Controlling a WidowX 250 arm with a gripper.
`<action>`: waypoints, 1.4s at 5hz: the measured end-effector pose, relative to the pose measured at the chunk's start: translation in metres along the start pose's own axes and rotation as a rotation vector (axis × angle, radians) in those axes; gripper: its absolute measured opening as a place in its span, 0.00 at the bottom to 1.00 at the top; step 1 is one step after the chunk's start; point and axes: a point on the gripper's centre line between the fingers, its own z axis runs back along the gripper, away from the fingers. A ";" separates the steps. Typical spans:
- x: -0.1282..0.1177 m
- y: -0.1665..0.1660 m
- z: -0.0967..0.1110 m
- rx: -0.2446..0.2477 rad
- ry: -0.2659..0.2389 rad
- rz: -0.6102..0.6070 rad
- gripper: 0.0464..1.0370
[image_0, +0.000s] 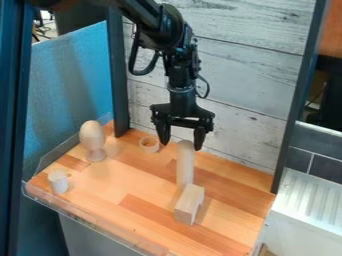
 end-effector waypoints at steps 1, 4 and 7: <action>-0.008 -0.001 -0.013 -0.009 0.050 0.009 0.96; 0.039 0.025 0.021 -0.140 0.068 0.176 0.96; 0.064 0.072 -0.035 0.038 0.001 0.152 0.96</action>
